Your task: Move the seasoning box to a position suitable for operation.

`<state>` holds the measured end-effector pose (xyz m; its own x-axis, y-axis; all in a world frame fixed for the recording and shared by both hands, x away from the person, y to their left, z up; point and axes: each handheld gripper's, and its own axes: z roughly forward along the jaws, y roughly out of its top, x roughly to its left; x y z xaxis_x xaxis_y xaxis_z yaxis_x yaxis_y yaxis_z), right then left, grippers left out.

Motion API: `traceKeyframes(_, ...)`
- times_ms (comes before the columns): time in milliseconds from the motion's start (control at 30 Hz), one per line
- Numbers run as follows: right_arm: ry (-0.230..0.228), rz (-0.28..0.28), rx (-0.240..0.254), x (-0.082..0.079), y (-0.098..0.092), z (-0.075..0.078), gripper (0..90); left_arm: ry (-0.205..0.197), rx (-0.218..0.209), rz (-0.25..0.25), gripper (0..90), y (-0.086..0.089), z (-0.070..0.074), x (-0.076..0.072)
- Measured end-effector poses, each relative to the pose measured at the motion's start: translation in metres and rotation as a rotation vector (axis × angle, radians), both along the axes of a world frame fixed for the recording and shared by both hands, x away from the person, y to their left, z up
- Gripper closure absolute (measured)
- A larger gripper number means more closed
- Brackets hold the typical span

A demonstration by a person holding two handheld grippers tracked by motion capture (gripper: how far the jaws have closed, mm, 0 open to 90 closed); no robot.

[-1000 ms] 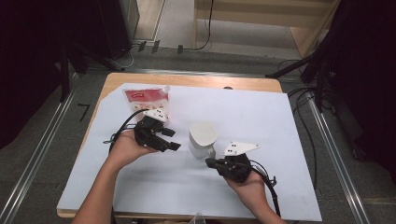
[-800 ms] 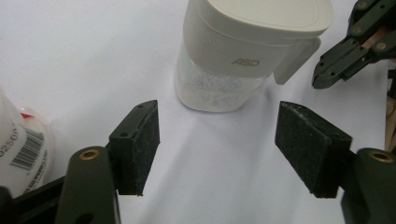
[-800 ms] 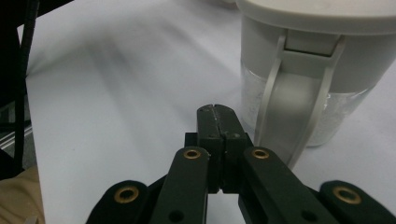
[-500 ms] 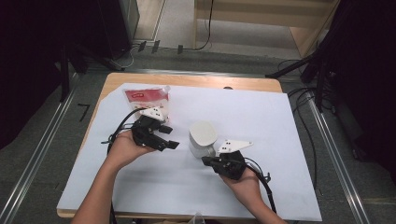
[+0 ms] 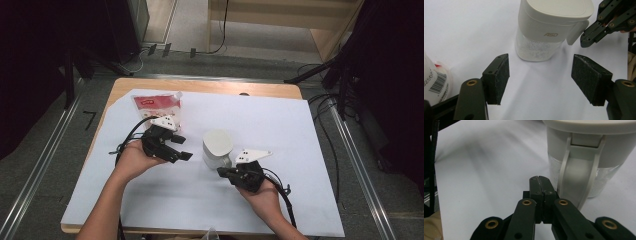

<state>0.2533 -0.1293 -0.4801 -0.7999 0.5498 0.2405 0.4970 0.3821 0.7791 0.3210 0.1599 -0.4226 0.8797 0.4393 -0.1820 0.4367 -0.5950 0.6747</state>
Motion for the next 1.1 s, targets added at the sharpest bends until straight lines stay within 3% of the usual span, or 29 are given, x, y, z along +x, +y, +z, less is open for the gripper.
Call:
traceKeyframes(367,0.017,-0.025,0.012,0.004,-0.007,0.0,90.0,-0.006,0.006,-0.009,32.8,-0.004,-0.003,0.001)
traceKeyframes(567,0.023,-0.042,0.013,0.006,-0.012,0.0,90.0,-0.003,-0.017,-0.014,33.7,-0.007,-0.005,0.003)
traceKeyframes(867,0.038,-0.081,0.022,0.012,-0.021,0.0,90.0,-0.001,0.003,-0.029,33.8,-0.02,-0.012,0.006)
traceKeyframes(1100,0.043,-0.081,0.02,0.013,-0.021,0.0,90.0,0.023,-0.02,-0.033,35.2,-0.033,-0.023,0.014)
